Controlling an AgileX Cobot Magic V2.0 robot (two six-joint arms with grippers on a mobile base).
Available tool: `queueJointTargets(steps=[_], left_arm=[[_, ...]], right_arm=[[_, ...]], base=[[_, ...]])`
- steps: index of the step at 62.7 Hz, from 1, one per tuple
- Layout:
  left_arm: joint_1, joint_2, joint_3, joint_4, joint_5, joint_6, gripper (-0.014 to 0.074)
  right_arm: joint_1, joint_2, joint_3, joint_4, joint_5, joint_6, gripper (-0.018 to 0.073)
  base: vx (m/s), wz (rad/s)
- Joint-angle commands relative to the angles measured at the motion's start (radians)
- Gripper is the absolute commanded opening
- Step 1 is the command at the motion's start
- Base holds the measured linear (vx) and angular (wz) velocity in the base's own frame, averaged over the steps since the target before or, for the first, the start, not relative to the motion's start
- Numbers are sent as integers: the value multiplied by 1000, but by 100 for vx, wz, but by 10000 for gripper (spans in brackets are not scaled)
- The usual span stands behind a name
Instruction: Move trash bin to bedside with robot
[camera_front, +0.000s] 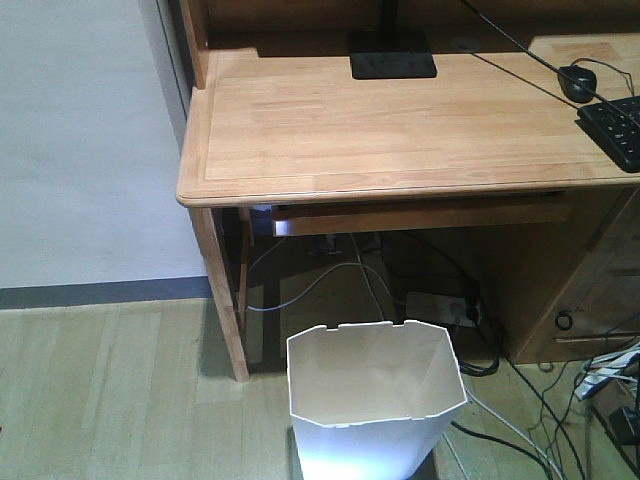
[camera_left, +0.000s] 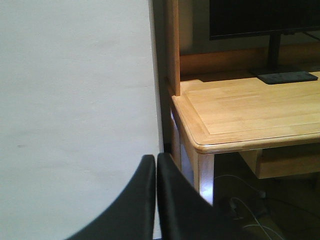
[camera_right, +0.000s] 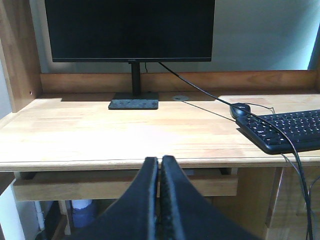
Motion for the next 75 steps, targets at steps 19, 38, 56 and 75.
queueJointTargets(steps=[19,38,56,75], left_arm=[[3,-6,-24,-5,-71,-4,-6],[3,-6,-24,-5,-71,-4,-6],[3,-6,-24,-5,-71,-4,-6],[3,-6,-24,-5,-71,-4,-6]], right_arm=[[0,9,17,-12,-70,-10,-9],[0,9,17,-18,-118,-22,-9],[0,17,-45,-17,-238,-18,-9],[0,254,-201,-18,-205,-18,-9]], base=[[0,0],[0,0],[0,0],[0,0]])
